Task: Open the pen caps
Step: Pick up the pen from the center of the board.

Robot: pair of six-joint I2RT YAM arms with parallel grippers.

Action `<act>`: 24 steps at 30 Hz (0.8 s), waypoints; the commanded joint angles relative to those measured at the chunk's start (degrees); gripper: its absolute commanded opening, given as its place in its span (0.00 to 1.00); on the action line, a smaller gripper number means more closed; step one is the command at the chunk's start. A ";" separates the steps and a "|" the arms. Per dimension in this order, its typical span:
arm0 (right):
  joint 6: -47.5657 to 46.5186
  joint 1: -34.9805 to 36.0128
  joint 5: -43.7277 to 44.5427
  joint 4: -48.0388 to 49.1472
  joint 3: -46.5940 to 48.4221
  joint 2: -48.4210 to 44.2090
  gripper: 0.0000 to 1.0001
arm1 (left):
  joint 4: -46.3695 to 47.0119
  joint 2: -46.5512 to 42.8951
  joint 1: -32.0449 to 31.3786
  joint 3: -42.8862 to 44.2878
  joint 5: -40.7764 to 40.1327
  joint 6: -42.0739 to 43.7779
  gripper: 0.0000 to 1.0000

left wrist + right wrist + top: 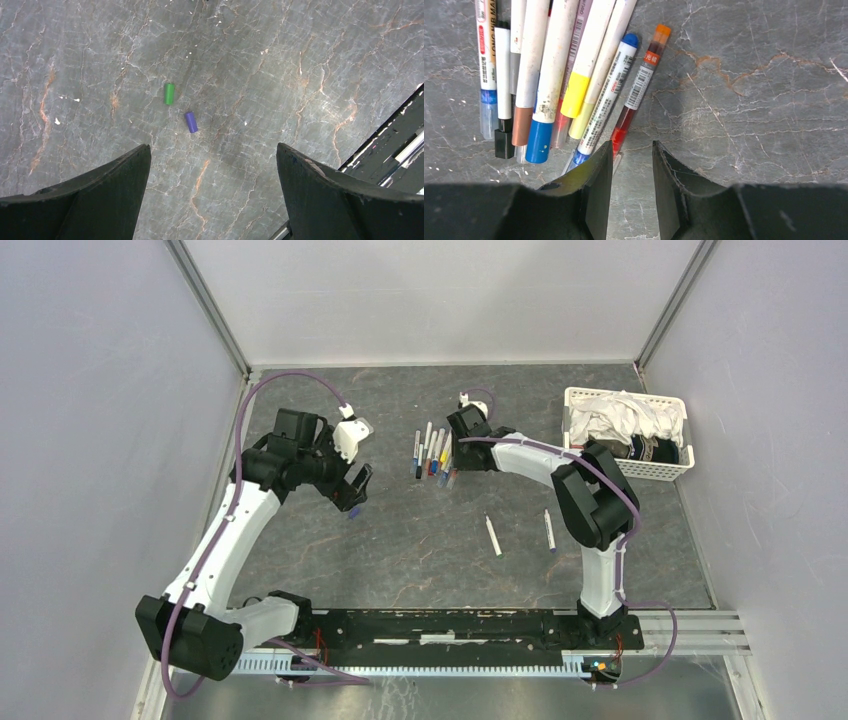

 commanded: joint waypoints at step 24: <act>0.15 -1.61 7.53 -3.59 4.74 4.40 0.17 | -0.50 0.87 0.41 3.34 2.47 -2.99 1.00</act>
